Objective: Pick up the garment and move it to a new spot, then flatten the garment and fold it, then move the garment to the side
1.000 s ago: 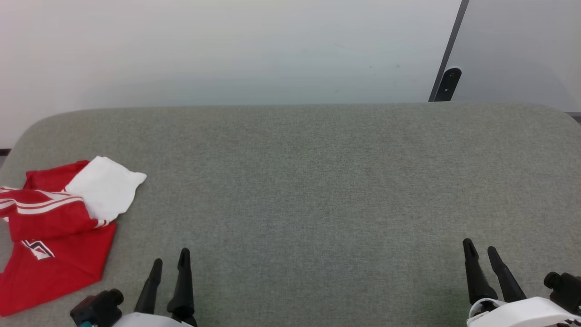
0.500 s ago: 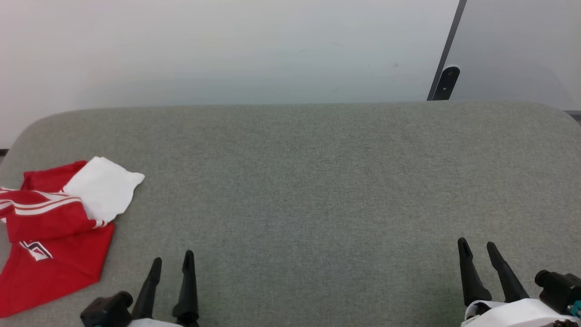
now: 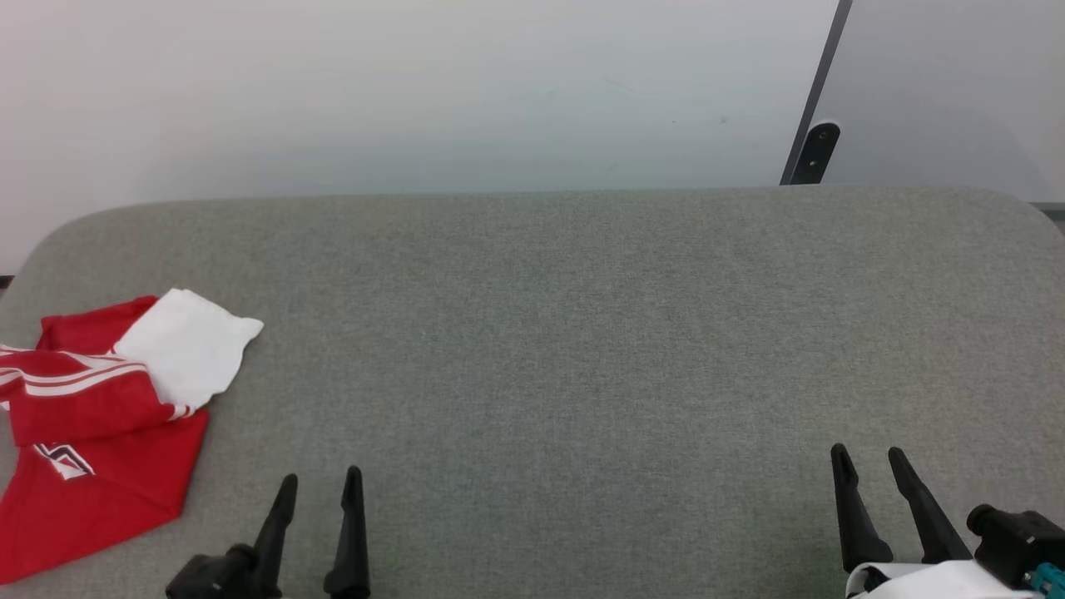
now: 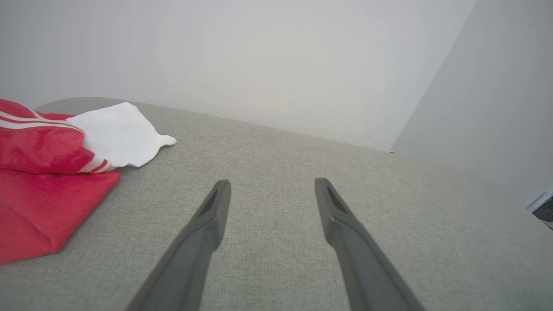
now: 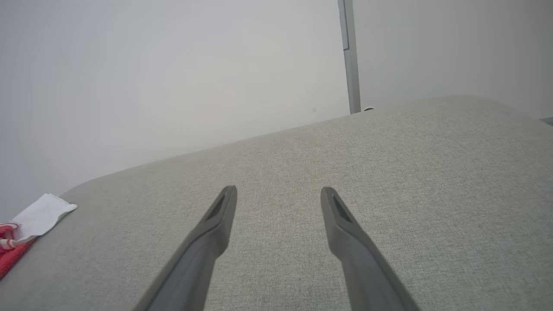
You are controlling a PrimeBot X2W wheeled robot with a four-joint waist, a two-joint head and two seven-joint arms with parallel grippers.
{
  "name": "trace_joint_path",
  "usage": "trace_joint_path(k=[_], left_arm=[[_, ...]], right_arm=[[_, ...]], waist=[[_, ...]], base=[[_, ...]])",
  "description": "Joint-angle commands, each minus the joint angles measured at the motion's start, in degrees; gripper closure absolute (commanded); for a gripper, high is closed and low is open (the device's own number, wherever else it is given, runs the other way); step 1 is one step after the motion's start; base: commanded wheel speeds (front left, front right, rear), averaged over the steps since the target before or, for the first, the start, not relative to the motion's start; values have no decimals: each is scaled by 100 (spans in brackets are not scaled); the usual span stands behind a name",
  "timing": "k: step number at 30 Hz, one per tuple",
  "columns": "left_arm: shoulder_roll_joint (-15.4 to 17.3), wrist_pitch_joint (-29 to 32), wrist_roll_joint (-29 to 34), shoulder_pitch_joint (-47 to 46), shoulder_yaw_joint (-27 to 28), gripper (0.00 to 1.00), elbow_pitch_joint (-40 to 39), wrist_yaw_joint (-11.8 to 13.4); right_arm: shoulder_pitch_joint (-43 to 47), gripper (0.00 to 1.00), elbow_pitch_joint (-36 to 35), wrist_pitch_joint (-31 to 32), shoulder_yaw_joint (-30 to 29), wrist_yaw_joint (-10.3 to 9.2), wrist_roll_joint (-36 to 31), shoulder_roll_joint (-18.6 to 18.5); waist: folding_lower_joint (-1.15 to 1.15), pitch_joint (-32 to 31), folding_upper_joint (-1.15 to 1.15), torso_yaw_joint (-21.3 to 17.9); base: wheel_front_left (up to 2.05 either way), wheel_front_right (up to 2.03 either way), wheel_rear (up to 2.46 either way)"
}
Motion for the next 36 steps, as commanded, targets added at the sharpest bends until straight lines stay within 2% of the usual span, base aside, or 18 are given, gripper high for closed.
trace_joint_path(k=[1, 28, 36], left_arm=[[29, -43, 127, 52, 5, 0, -59, 7], [-51, -349, 1250, 281, -20, 0, -155, -255], [-83, -406, 1508, 291, -15, 0, -146, -256]], right_arm=[[65, 0, -56, -43, 21, 4, -102, -6], [257, 0, -143, -434, -296, 4, -996, 69], [316, 0, -160, -509, -324, 4, -1161, 77]], waist=[[0, 3, 0, -4], [0, 42, 0, 3], [0, 34, 0, 40]], base=[[0, 0, 0], [0, 0, 0], [0, 0, 0]])
